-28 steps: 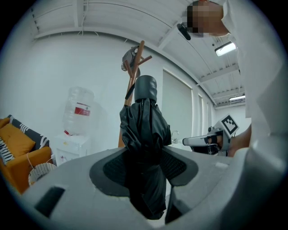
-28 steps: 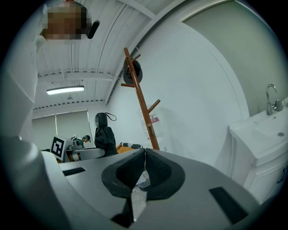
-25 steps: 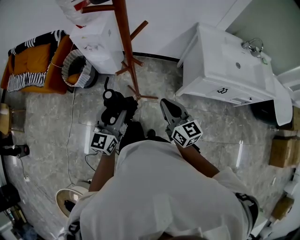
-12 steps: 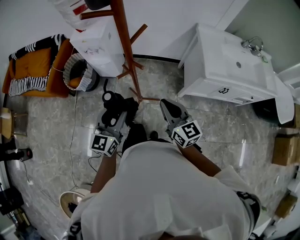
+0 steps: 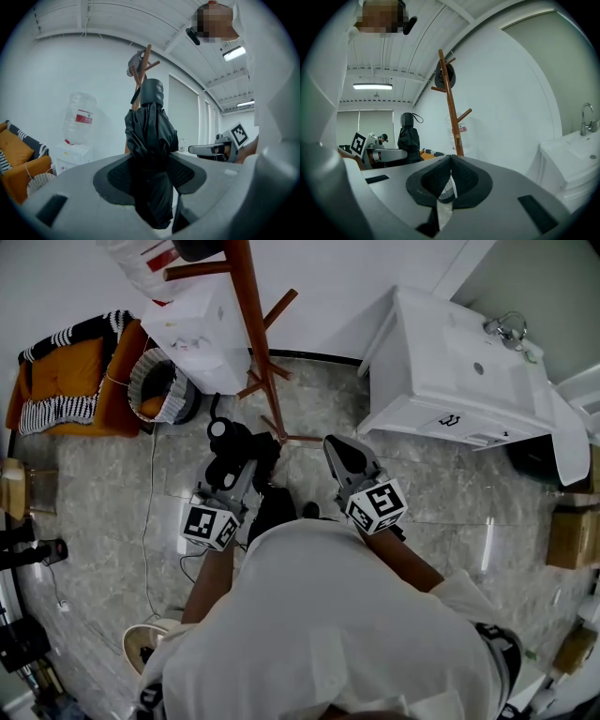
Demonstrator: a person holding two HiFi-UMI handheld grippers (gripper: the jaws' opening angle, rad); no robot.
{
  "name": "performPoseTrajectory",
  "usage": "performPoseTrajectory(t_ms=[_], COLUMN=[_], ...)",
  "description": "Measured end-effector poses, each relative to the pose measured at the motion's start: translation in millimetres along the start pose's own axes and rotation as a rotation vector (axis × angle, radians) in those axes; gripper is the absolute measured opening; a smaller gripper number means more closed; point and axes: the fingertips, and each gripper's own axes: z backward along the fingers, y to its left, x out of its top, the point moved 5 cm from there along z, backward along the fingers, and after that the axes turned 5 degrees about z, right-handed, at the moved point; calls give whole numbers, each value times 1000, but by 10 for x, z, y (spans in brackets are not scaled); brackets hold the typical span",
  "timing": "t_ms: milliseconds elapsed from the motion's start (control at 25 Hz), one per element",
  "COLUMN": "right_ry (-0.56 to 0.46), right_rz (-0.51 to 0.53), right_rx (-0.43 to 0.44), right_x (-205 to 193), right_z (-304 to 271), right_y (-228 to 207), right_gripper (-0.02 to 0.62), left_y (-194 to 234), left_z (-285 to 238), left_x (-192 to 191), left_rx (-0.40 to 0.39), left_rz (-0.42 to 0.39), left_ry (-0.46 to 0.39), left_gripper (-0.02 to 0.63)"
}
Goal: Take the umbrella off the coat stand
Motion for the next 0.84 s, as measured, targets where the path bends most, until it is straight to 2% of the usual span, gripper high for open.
performPoseTrajectory(t_ms=[160,320,400,560,840], right_ry=[-31,-90,-91,-86,-67], right_rz=[28,236,303,295,279], right_rx=[-23,107,117,81,84], right_x=[125,373,437,455,397], right_z=[33,122,160,276,390], right_y=[-112,-57,-50,-124,-289], right_gripper=[14,14,14,14,14], left_y=[-3,6,-2,-62,-60], left_z=[8,93,124,112,93], left_x=[56,77,116,151,175], left_rx=[-18,-28,-21,-25,-36], left_rz=[-10,-2,0,7,-2], left_ry=[6,2,-4,-13,-16], left_gripper=[215,215,215,215,215])
